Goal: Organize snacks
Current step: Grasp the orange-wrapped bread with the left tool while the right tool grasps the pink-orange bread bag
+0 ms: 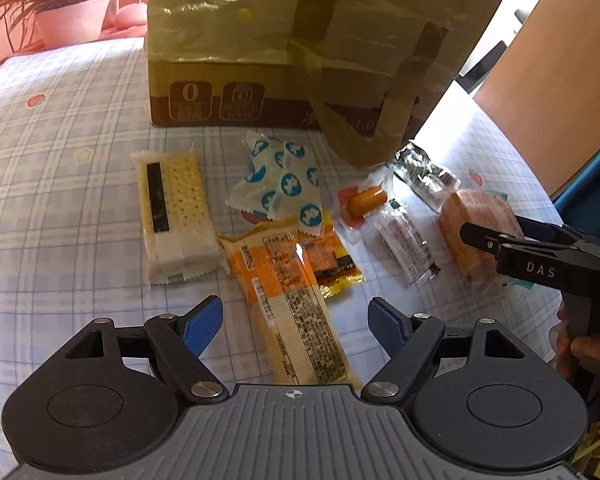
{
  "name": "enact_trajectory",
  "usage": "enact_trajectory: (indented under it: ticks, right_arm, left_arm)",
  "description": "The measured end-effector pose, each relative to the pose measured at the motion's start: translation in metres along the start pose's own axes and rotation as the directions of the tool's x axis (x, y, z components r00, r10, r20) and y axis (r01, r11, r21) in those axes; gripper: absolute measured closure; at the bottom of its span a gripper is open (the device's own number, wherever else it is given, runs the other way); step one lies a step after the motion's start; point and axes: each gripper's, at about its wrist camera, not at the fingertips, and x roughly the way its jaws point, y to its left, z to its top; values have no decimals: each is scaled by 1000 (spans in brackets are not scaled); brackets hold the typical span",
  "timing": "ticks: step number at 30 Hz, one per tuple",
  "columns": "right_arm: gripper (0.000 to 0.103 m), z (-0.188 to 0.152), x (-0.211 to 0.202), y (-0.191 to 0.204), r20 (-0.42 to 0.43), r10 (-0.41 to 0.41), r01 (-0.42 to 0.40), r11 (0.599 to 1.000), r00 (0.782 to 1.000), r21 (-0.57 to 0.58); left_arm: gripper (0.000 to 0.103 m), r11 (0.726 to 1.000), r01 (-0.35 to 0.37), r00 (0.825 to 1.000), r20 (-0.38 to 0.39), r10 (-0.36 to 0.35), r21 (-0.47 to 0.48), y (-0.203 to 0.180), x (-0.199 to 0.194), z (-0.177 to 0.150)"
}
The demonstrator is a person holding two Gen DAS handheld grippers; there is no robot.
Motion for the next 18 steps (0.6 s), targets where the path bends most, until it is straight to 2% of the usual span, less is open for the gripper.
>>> enact_trajectory:
  ticks: [7,12,14,18]
  right_arm:
    - [16,-3,1,-2,-6,1,-1,1000,1000,24]
    - [24,-5,-1,4,0,32,-32,999,999,0]
    - [24,-6,-2,9,3,57,-57,998,998,-24]
    - [25,-8,-1,18,8,88,-88,994,996,-65]
  left_arm:
    - [28,1000,12,1000,-27,-12,11,-4,7,-2]
    - [30,1000,16,999,-39,-17,-4,-2,10,-4]
    - [38,1000,22,999,-44,-22,-15,0,12,-5]
    - [47,999,29,999,-36,-30,-29,5,12,-6]
